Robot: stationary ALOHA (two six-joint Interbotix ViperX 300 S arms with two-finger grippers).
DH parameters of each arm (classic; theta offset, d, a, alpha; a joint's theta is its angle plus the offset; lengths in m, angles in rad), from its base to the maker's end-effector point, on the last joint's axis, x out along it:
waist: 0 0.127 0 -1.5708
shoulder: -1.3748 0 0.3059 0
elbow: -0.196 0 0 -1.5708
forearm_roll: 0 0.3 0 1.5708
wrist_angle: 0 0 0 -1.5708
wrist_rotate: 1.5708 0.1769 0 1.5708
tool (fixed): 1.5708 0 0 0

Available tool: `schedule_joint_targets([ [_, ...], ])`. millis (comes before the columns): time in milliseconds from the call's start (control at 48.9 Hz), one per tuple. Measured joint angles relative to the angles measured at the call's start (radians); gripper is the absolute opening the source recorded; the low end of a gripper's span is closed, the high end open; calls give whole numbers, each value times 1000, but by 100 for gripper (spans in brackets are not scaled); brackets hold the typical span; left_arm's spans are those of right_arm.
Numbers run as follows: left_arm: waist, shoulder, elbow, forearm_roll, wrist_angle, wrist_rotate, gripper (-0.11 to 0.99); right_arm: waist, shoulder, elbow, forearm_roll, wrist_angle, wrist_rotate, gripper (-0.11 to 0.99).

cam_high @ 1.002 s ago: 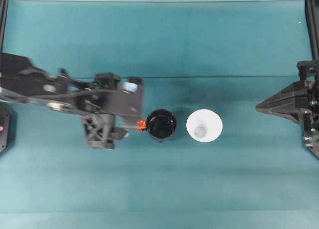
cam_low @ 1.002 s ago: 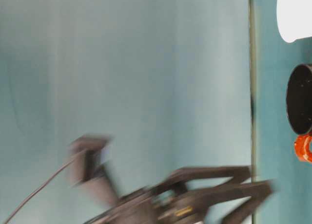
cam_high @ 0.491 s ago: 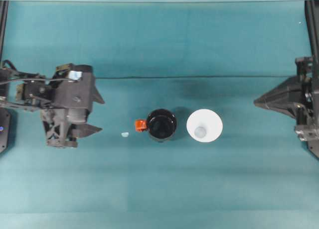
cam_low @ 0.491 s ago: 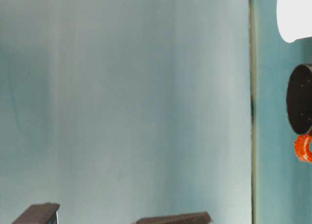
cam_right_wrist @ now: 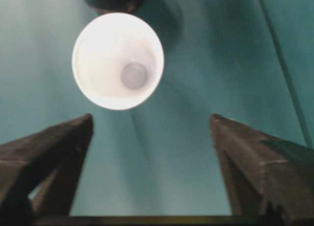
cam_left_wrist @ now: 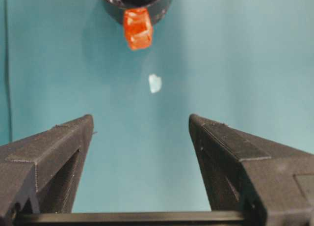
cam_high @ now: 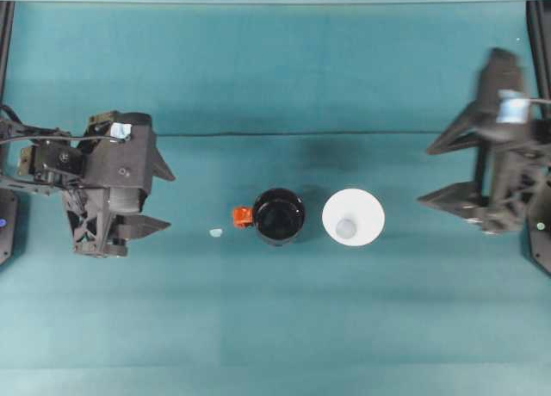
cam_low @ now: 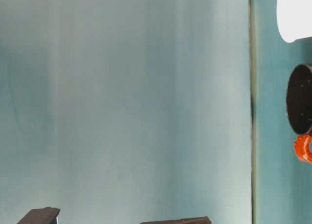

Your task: Put the paper cup into the moved red handle cup holder.

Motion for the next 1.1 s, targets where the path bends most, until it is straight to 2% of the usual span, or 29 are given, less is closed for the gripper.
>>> schedule_joint_targets([
  [286,-2,0,17,2,0,0,84,-5,255,-110,-3,17,-2,95],
  [532,-2,0,18,2,0,-2,84,-9,416,-144,-3,12,0,94],
  [675,-2,0,18,0,0,-2,84,-18,468,-144,-3,5,-2,94],
  [1105,-2,9,18,0,0,-2,84,-23,546,-150,-3,-25,0,93],
])
